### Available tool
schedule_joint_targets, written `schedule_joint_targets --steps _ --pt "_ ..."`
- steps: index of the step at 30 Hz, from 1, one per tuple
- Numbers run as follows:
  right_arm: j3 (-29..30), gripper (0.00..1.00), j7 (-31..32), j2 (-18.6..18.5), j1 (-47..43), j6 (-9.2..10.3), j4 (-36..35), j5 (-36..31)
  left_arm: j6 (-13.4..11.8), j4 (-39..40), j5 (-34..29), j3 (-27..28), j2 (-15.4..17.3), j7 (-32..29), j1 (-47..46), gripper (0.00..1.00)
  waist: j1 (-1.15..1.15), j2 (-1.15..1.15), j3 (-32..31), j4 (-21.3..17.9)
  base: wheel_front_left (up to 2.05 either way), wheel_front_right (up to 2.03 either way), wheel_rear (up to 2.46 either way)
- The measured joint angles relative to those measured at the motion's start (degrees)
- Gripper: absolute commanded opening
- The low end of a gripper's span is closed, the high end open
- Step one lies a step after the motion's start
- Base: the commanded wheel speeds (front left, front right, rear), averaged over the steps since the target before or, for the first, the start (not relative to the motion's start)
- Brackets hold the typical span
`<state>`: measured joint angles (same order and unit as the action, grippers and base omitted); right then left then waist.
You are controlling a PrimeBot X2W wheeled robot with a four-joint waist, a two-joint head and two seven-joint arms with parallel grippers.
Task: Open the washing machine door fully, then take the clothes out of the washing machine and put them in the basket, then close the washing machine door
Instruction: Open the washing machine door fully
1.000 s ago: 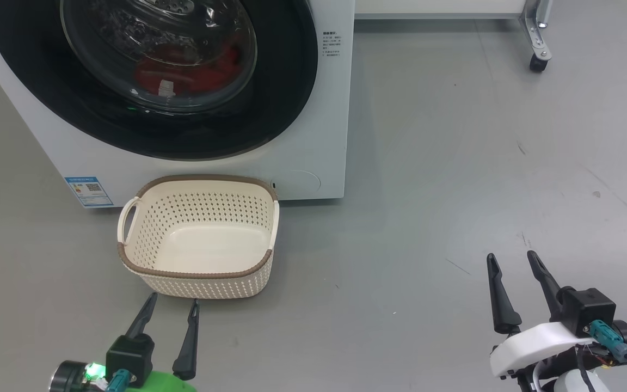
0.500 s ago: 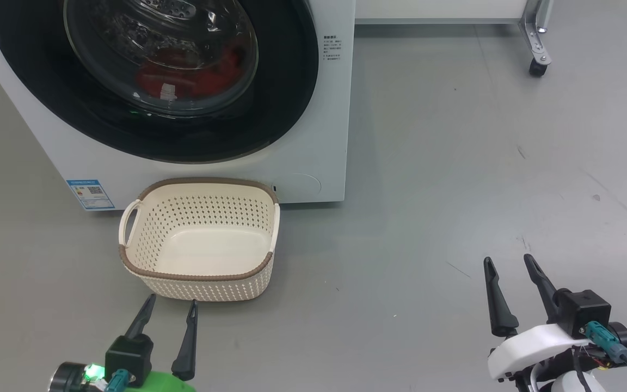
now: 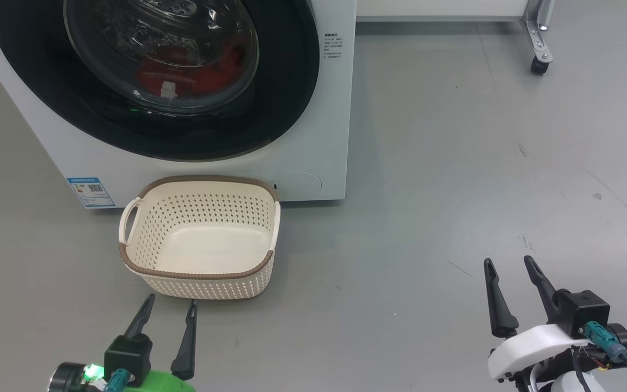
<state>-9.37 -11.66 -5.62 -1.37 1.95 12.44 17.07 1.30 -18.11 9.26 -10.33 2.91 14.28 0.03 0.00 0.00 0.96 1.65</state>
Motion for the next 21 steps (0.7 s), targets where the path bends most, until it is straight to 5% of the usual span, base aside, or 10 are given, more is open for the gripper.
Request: schedule_joint_targets --steps 21 --pt "0.6 1.0 -0.3 0.4 0.9 -0.09 -0.4 1.3 0.0 0.4 0.0 0.5 -0.1 0.0 -0.6 1.0 0.0 0.0 1.9 -0.3 0.0 0.0 0.0"
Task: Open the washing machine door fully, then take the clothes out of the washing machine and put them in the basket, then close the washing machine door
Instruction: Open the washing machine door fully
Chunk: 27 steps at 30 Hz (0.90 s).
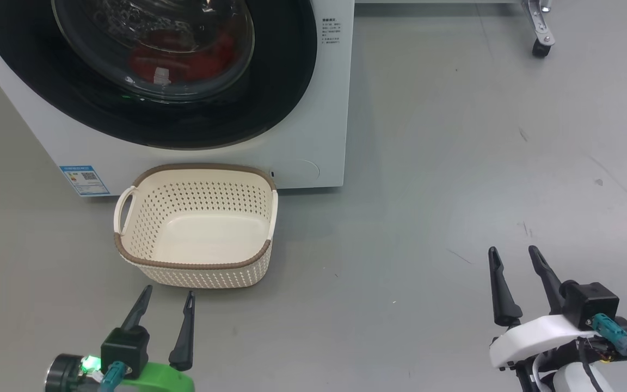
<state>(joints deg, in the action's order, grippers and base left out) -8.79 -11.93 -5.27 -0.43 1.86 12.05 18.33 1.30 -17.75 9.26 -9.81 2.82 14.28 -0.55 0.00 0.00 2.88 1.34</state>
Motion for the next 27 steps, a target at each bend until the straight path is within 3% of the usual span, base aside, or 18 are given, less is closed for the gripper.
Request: schedule_joint_targets --steps 4,5,6,8,15,18,24,27 --pt "0.3 1.0 -0.1 0.1 1.1 -0.3 -0.6 0.7 0.0 0.4 0.0 0.0 0.0 0.0 -1.0 1.0 0.0 0.0 1.2 0.2 0.0 0.0 0.0" --pt "0.3 0.95 -0.1 -0.1 1.6 -0.45 -0.7 0.7 0.1 0.5 0.0 0.0 -0.1 0.0 -1.2 1.0 0.0 0.0 1.5 0.2 0.0 0.0 0.0" --pt "0.3 0.46 -0.1 -0.2 2.1 -0.56 -0.9 0.7 0.2 0.6 0.0 0.0 -0.1 0.0 -1.3 1.0 0.0 0.0 1.9 0.3 0.0 0.0 0.0" --pt "0.7 0.02 -0.1 -0.4 3.0 -0.58 -1.2 0.7 0.3 0.7 0.0 -0.1 -0.1 0.0 -1.7 1.0 0.0 0.0 2.6 0.5 0.0 0.0 0.0" --pt "1.5 0.0 0.1 -0.9 5.6 -1.87 -1.9 2.4 0.6 1.7 -0.3 -1.1 -0.2 0.0 -3.7 1.0 0.0 0.0 5.3 1.5 0.0 0.0 0.0" --pt "3.7 0.0 1.5 0.2 8.8 -2.99 -2.5 8.0 1.0 2.1 -0.3 -1.4 -0.2 0.0 -5.2 1.0 0.0 0.0 7.3 2.2 0.0 0.0 0.0" --pt "6.8 0.0 4.2 0.2 13.6 -3.71 -3.4 12.9 1.0 2.3 -0.2 -1.6 -0.3 0.1 -7.5 1.0 0.0 0.0 10.3 3.7 0.0 0.0 0.0" --pt "10.4 0.0 6.5 1.5 16.8 -4.03 -4.7 21.3 1.4 2.7 -0.2 -2.3 -0.4 0.2 -8.8 1.0 0.0 0.0 11.9 4.6 0.0 0.0 0.0"
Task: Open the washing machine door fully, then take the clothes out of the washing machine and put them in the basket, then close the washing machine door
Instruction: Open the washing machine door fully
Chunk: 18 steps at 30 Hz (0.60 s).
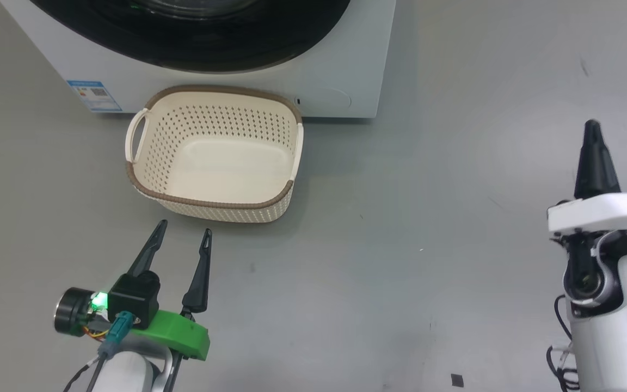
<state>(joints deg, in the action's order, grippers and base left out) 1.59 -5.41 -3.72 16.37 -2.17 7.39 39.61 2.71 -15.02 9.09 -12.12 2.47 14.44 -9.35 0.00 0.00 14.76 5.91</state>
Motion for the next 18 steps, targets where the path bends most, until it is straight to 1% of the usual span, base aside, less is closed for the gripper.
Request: schedule_joint_targets --steps 2,5,9,10,13,18 --pt "1.7 0.0 1.5 0.3 2.2 -0.14 -0.5 4.1 0.1 0.2 0.2 -0.8 -0.1 0.0 -0.8 1.0 0.0 0.0 1.1 0.6 0.0 0.0 0.0" --pt "3.5 0.0 4.0 0.1 5.7 -0.05 -1.4 7.6 0.1 0.6 1.4 -1.3 -0.1 0.0 -2.0 1.0 0.0 0.0 2.9 1.6 0.0 0.0 0.0" --pt "5.8 0.0 7.1 0.0 10.5 1.2 -1.9 11.1 0.2 0.8 3.0 -3.0 -0.1 0.0 -3.9 1.0 0.0 0.0 5.3 3.0 0.0 0.0 0.0" --pt "5.8 0.0 7.1 0.0 10.5 1.2 -1.9 11.1 0.2 0.8 3.0 -3.0 -0.1 0.0 -3.9 1.0 0.0 0.0 5.3 3.0 0.0 0.0 0.0" --pt "7.2 0.0 9.7 -1.0 13.1 1.98 -2.0 12.9 0.2 1.2 4.2 -4.2 -0.3 0.0 -5.4 1.0 0.0 0.0 6.7 4.4 0.0 0.0 0.0" --pt "7.2 0.0 14.9 -2.7 19.7 4.19 -2.5 15.0 0.2 2.0 6.0 -5.3 -0.3 0.0 -6.8 1.0 0.0 0.0 9.4 6.5 0.0 0.0 0.0"
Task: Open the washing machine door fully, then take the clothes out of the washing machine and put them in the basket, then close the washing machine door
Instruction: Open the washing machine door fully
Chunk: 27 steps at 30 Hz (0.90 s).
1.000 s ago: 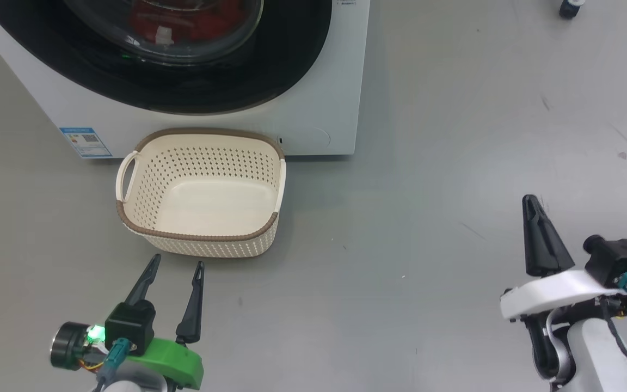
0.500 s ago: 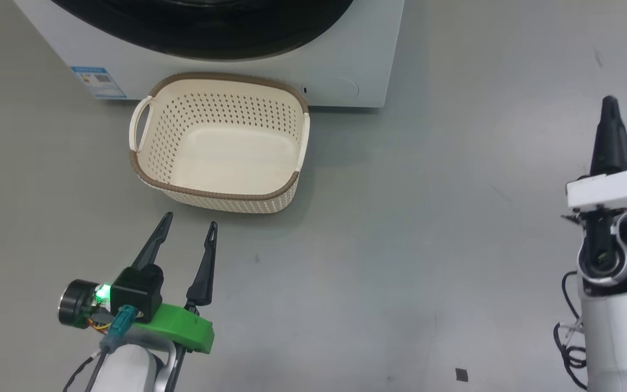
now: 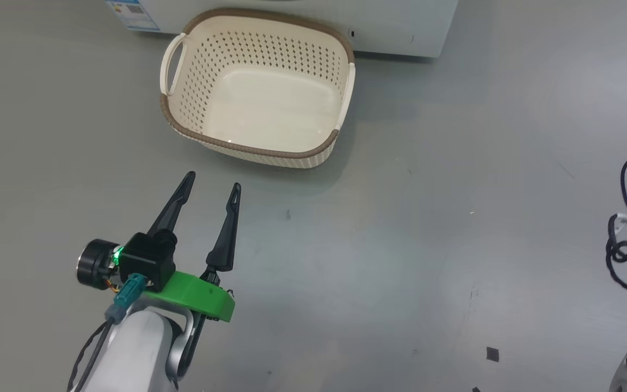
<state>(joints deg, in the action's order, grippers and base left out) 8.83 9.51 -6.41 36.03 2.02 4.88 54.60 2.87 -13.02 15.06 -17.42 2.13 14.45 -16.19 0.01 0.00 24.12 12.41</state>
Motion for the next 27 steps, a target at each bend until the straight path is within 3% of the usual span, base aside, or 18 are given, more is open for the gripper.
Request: schedule_joint_targets --steps 11,27 --pt "-2.2 0.0 9.4 -2.3 13.6 3.71 0.2 1.8 -0.2 0.9 1.6 -2.7 -0.2 0.0 -3.3 1.0 0.0 0.0 5.9 3.7 0.0 0.0 0.0" --pt "-2.5 0.0 16.7 -0.9 30.8 5.22 6.9 5.5 -0.8 1.4 4.3 -5.8 -0.6 0.0 -8.2 1.0 0.0 0.0 13.5 7.7 0.0 0.0 0.0"
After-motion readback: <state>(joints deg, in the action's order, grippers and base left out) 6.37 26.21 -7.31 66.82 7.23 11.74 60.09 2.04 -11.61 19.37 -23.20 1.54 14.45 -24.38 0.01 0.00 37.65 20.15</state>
